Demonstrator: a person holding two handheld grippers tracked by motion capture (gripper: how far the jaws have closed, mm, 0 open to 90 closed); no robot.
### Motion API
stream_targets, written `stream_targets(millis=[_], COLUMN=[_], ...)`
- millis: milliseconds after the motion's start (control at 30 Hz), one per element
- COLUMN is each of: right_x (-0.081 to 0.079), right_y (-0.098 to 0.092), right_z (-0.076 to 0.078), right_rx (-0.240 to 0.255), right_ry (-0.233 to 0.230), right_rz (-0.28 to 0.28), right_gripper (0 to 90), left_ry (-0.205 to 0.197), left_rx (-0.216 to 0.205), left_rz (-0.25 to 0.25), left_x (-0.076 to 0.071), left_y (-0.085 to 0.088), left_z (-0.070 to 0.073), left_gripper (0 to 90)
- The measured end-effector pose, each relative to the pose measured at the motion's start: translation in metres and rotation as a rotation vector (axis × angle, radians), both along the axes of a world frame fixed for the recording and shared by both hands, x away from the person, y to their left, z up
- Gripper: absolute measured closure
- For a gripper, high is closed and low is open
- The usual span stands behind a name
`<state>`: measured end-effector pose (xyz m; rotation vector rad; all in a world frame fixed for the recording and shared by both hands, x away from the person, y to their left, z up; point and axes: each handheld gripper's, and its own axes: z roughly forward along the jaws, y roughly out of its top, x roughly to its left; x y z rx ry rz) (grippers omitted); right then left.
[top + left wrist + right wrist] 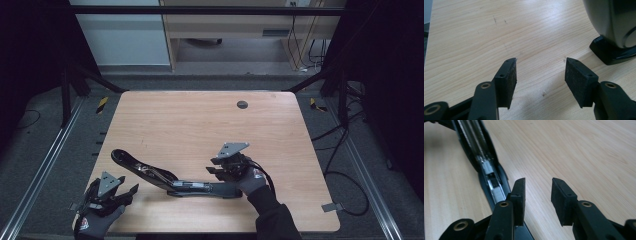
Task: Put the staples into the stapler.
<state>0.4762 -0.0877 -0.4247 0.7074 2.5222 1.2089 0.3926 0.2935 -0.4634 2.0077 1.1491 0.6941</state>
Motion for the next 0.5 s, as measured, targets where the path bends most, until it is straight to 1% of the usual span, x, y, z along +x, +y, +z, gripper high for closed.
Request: stream_targets(millis=[33, 100, 133, 167, 200, 233, 267, 300, 333, 367, 400, 433, 467, 500], right_x=[0.000, -0.001, -0.002, -0.002, -0.003, -0.004, -0.006, -0.006, -0.009, -0.009, -0.011, -0.011, -0.011, -0.013], right_y=[0.000, -0.009, -0.016, -0.016, -0.020, -0.023, -0.029, -0.029, -0.035, -0.035, -0.041, -0.041, -0.043, -0.047], right_z=[0.000, 0.001, 0.000, 0.000, 0.000, -0.001, -0.003, -0.003, -0.005, -0.005, -0.008, -0.008, -0.010, -0.012], right_rx=[0.000, 0.023, 0.043, 0.043, 0.040, 0.041, 0.048, 0.048, 0.063, 0.063, 0.064, 0.064, 0.058, 0.065], right_ry=[0.000, -0.008, -0.006, -0.006, -0.007, -0.012, -0.015, -0.015, -0.025, -0.025, -0.026, -0.026, -0.023, -0.023], right_rz=[0.000, -0.033, -0.069, -0.069, -0.084, -0.102, -0.134, -0.134, -0.163, -0.163, -0.196, -0.196, -0.206, -0.219], right_gripper=[64.1, 63.3, 62.6, 62.6, 62.1, 61.3, 61.0, 61.0, 60.6, 60.6, 60.4, 60.4, 60.3, 60.3], left_ry=[0.000, -0.004, -0.009, -0.009, -0.011, -0.014, -0.019, -0.019, -0.025, -0.025, -0.024, -0.026, -0.028, -0.030], left_rx=[0.000, -0.002, -0.005, -0.005, -0.006, -0.009, -0.009, -0.009, -0.020, -0.020, -0.020, -0.020, -0.019, -0.018], left_rz=[0.000, -0.005, -0.005, -0.005, -0.006, -0.005, -0.007, -0.007, -0.007, -0.007, -0.010, -0.011, -0.013, -0.013], left_x=[0.000, -0.001, -0.001, -0.001, -0.001, -0.002, -0.002, -0.002, -0.003, -0.003, -0.003, -0.003, -0.003, -0.004], left_y=[0.000, 0.000, 0.000, 0.000, 0.000, 0.000, 0.000, 0.000, 0.000, 0.000, 0.000, 0.000, -0.001, -0.001], left_z=[0.000, 0.001, 0.002, 0.002, 0.003, 0.003, 0.005, 0.005, 0.006, 0.006, 0.007, 0.007, 0.008, 0.009], left_gripper=[42.3, 42.2, 42.1, 42.0, 42.0, 41.9, 41.6, 41.5, 41.3, 41.1, 40.9, 40.9, 40.7, 40.5])
